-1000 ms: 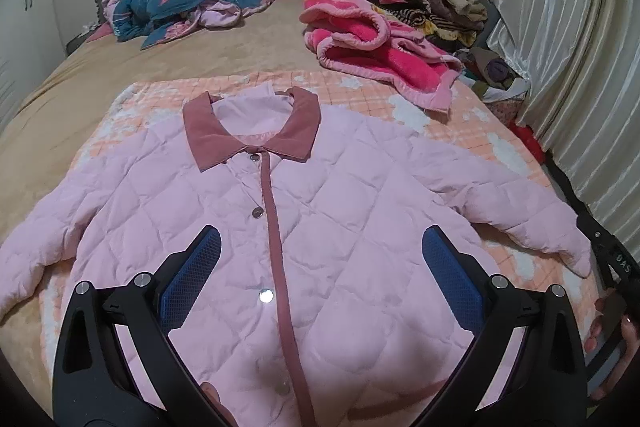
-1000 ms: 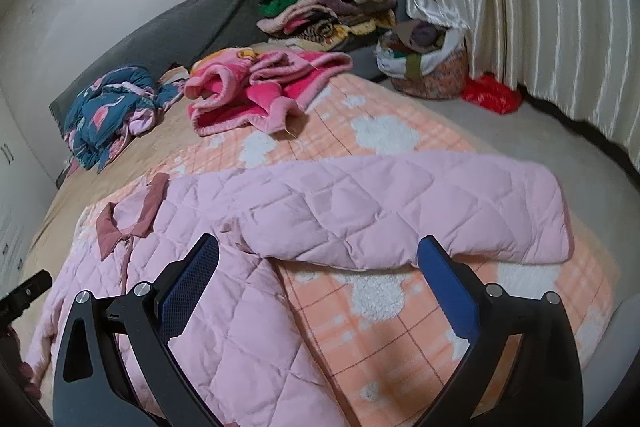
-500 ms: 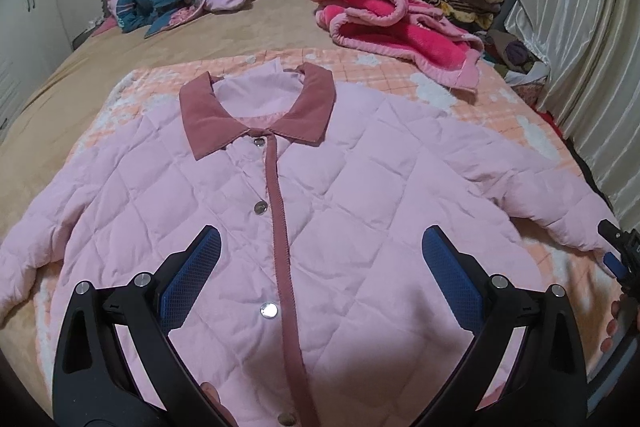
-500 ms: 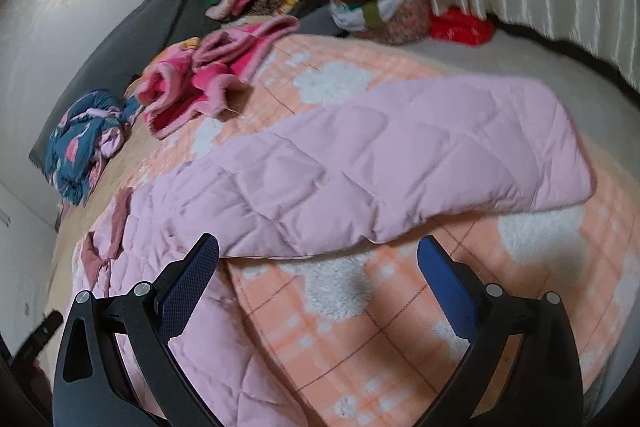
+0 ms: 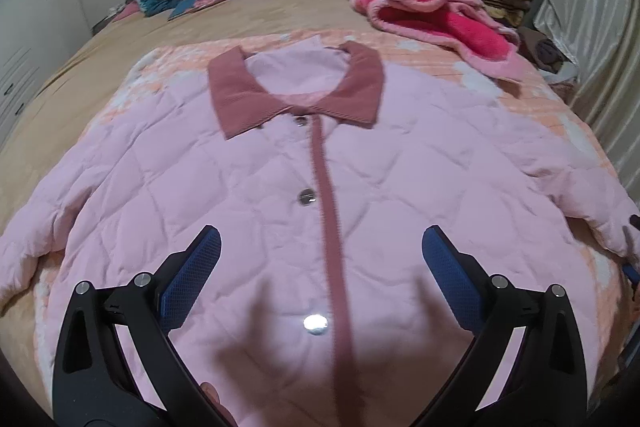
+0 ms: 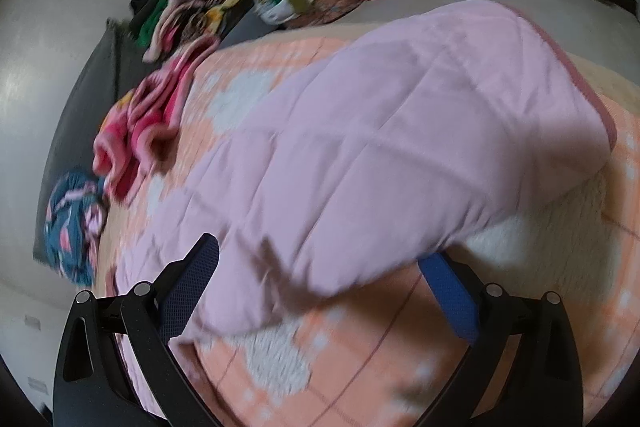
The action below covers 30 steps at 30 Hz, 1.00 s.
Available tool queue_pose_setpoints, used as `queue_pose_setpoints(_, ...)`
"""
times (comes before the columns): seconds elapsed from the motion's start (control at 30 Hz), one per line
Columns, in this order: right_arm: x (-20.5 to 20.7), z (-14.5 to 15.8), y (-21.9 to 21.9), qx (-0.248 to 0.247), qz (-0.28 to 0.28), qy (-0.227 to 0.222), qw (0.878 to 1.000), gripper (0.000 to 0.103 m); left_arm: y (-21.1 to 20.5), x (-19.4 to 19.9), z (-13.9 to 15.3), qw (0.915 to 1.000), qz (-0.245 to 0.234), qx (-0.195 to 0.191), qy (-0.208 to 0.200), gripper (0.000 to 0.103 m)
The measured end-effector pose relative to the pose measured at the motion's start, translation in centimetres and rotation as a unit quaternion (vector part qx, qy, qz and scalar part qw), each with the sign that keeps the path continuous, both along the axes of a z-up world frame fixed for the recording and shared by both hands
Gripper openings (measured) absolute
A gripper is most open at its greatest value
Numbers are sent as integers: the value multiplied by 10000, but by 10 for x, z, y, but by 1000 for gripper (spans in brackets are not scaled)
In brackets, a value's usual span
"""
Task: Fold large clothes
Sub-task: 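Reach the right tool to the jacket sleeve and grasp it, then carry the held sleeve with the right tool across the jacket body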
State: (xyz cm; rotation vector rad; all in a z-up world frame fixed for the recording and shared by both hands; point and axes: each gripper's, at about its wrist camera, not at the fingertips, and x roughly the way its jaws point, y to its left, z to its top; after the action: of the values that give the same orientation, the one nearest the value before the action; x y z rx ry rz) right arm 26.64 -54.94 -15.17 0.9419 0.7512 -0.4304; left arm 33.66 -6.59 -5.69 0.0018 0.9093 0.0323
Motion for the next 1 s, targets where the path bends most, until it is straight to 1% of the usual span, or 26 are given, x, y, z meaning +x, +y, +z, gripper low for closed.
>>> queue_pose_setpoints(0.07, 2, -4, -11, 94, -171, -76, 9998, 99, 8, 2, -3, 10000, 72, -18, 34, 94)
queue_pose_setpoints(0.13, 3, -8, -21, 228, -326, -244, 9989, 99, 16, 5, -4, 9999, 133, -71, 60, 94)
queue_pose_setpoints(0.2, 4, -10, -28, 211, -489, -354, 9980, 98, 21, 6, -4, 9998, 154, -102, 76, 94)
queue_pose_setpoints(0.27, 5, -9, -33, 41, -622, -397, 9973, 85, 28, 8, -3, 9997, 219, -65, 56, 94)
queue_pose_setpoints(0.3, 6, -9, -36, -19, -658, -362, 9972, 67, 31, 8, -3, 9997, 246, -54, 43, 94)
queue_pose_setpoints(0.33, 6, -8, -39, -59, -687, -359, 9970, 54, 36, 9, -2, 9996, 275, -71, 36, 94)
queue_pose_setpoints(0.37, 6, -7, -42, -12, -637, -429, 9970, 48, 40, 10, -1, 9995, 305, -99, 35, 94)
queue_pose_setpoints(0.4, 7, -3, -42, -22, -538, -495, 9973, 37, 45, 11, 1, 9994, 329, -136, 33, 94)
queue_pose_setpoints(0.43, 7, 3, -40, -127, -476, -543, 9973, 31, 48, 12, 1, 9993, 350, -157, 26, 94)
queue_pose_setpoints(0.5, 8, 21, -32, -525, -287, -640, 9962, 25, 58, 14, 4, 9989, 420, -185, 12, 94)
queue_pose_setpoints(0.6, 15, 52, -20, -955, -10, -829, 9920, 22, 67, 14, 7, 9984, 485, -289, -3, 94)
queue_pose_setpoints(0.73, 22, 86, -1, -1384, 289, -1047, 9844, 20, 78, 12, 14, 9977, 500, -465, -48, 94)
queue_pose_setpoints(0.87, 26, 118, 23, -1841, 609, -1276, 9727, 20, 89, 8, 21, 9966, 548, -599, -122, 94)
queue_pose_setpoints(1.0, 34, 145, 46, -2124, 904, -1466, 9619, 20, 98, 2, 28, 9961, 586, -622, -210, 94)
